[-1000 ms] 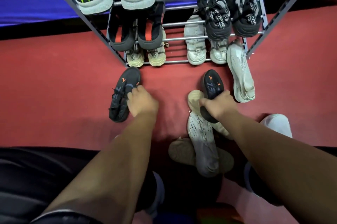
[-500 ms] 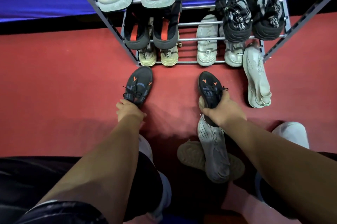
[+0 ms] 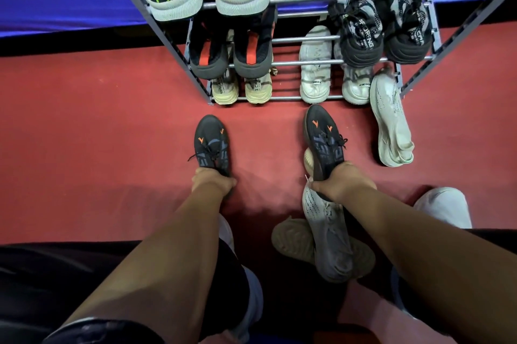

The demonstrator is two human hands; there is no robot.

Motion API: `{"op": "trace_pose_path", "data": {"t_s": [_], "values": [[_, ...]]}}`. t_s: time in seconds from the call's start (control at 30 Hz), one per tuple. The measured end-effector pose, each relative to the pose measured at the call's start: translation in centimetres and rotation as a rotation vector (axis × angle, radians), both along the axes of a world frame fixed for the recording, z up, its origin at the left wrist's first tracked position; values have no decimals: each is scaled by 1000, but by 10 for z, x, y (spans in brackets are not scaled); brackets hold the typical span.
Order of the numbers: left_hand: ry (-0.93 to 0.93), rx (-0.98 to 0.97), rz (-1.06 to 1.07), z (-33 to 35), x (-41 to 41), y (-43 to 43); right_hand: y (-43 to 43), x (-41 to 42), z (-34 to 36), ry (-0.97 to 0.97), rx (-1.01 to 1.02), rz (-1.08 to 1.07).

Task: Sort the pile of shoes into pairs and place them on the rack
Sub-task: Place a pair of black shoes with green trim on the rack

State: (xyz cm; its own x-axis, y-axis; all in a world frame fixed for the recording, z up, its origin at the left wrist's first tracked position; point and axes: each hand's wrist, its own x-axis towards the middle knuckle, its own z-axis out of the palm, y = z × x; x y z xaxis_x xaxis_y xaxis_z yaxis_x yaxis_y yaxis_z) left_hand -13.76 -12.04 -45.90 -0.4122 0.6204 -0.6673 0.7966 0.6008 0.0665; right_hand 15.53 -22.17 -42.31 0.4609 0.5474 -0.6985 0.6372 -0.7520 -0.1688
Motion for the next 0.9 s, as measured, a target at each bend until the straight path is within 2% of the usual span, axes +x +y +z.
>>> {"op": "trace_pose_path", "data": {"t_s": [0.13, 0.3, 0.57, 0.67, 0.77, 0.9], "values": [[-64, -11, 96, -4, -2, 14, 13, -1, 27, 80, 45, 15], [-298, -43, 239, 86, 17, 6, 19, -4, 74, -14, 75, 71], [-274, -84, -163, 213, 44, 1, 23, -2, 169, -90, 9, 323], [-319, -91, -280, 261, 56, -3, 30, 4, 213, -117, -23, 406], [-339, -70, -373, 305, 69, 0, 34, 12, 261, -151, 27, 472], [-385, 18, -495, 361, 88, 3, 31, 31, 321, -121, 114, 443]]}}
